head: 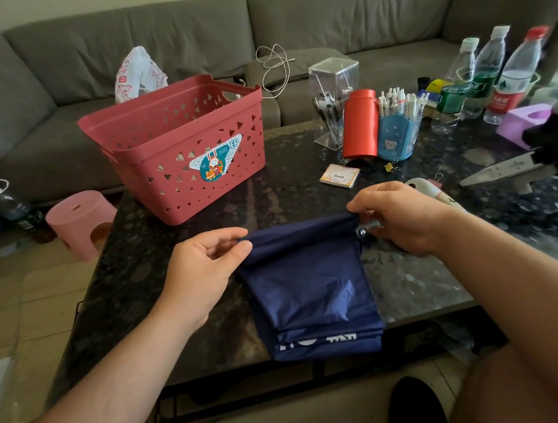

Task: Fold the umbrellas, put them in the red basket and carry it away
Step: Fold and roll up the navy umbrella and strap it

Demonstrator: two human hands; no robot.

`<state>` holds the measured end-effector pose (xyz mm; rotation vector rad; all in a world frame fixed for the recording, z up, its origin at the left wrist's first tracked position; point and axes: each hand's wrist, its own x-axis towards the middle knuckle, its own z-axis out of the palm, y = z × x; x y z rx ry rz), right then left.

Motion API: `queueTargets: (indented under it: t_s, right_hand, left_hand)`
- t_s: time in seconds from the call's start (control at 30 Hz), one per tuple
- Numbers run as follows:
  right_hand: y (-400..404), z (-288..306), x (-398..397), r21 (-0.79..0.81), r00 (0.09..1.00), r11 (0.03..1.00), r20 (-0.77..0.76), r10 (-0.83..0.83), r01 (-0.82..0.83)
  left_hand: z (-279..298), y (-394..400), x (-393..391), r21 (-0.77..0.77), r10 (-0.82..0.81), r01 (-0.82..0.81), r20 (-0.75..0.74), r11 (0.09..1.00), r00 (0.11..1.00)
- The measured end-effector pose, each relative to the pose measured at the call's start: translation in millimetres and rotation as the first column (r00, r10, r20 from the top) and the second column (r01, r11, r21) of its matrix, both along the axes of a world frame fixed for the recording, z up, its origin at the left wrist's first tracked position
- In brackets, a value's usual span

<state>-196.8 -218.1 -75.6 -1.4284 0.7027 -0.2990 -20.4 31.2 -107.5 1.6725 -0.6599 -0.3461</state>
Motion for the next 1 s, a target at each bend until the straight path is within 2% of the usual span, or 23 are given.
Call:
queueTargets:
  t_s: [0.07, 0.13, 0.27, 0.33, 0.4, 0.47, 0.5, 0.53, 0.6, 0.67, 0.77, 0.87, 0.93, 1.0]
  right_hand:
    - [-2.2, 2.6, -5.7, -0.027, 0.994, 0.997, -0.091, 0.067, -0.069]
    - [-6.6, 5.9, -11.8, -0.049, 0.977, 0.992, -0.189, 0.102, -0.113]
    - [-17.2, 9.4, -22.0, -0.101, 0.918, 0.971, -0.361, 0.166, -0.215]
    - [-17.4, 8.0, -24.3, -0.173, 0.871, 0.935, -0.446, 0.206, -0.31]
    - [-14.7, 5.5, -24.4, -0.248, 0.84, 0.897, -0.504, 0.203, -0.366]
    - [-9.0, 3.2, -21.5, -0.312, 0.851, 0.877, -0.495, 0.178, -0.365]
    - [-6.0, 1.5, -18.2, -0.402, 0.879, 0.856, -0.461, 0.119, -0.326]
    - [-3.9, -1.1, -14.2, -0.545, 0.914, 0.796, -0.406, 0.024, -0.263]
    - [2.9, -7.1, -5.6, -0.825, 0.959, 0.545, -0.256, -0.125, -0.149]
    - [16.4, -12.9, 3.1, -0.935, 0.98, 0.325, -0.178, -0.084, -0.142]
    - [41.8, -20.1, 17.9, -0.977, 0.982, 0.11, -0.174, 0.078, -0.182]
    - [53.8, -39.9, 28.9, -0.948, 0.94, -0.048, -0.317, 0.124, -0.313]
    - [50.8, -56.5, 27.8, -0.888, 0.887, -0.101, -0.457, 0.069, -0.449]
    - [42.4, -73.1, 20.6, -0.816, 0.82, -0.108, -0.572, 0.006, -0.568]
  left_hand:
    - [1.0, 5.5, 2.2, 0.081, -0.026, 0.013, 0.161, 0.997, 0.987]
    - [0.8, 11.2, 3.9, 0.133, -0.088, 0.045, 0.341, 0.99, 0.936]
    - [-3.7, 16.7, 4.5, 0.188, -0.218, 0.124, 0.642, 0.974, 0.735]
    - [-8.5, 17.5, 4.4, 0.239, -0.315, 0.206, 0.698, 0.949, 0.643]
    - [-14.1, 18.4, 4.2, 0.31, -0.411, 0.27, 0.693, 0.912, 0.593]
    - [-18.9, 19.2, 3.5, 0.371, -0.476, 0.298, 0.678, 0.879, 0.56]
    - [-21.2, 19.5, 3.1, 0.392, -0.494, 0.301, 0.672, 0.869, 0.552]
    - [-22.7, 19.5, 2.6, 0.407, -0.506, 0.3, 0.67, 0.863, 0.544]
    - [-24.5, 18.9, 1.4, 0.433, -0.519, 0.289, 0.673, 0.854, 0.527]
    - [-25.9, 18.0, -0.6, 0.453, -0.526, 0.272, 0.686, 0.849, 0.503]
    - [-27.7, 17.4, -2.5, 0.466, -0.534, 0.264, 0.7, 0.844, 0.473]
    - [-27.6, 16.9, -2.1, 0.481, -0.556, 0.281, 0.695, 0.831, 0.455]
    - [-27.5, 17.9, 0.6, 0.5, -0.578, 0.292, 0.679, 0.816, 0.453]
    - [-28.2, 19.4, 4.0, 0.542, -0.609, 0.283, 0.661, 0.792, 0.438]
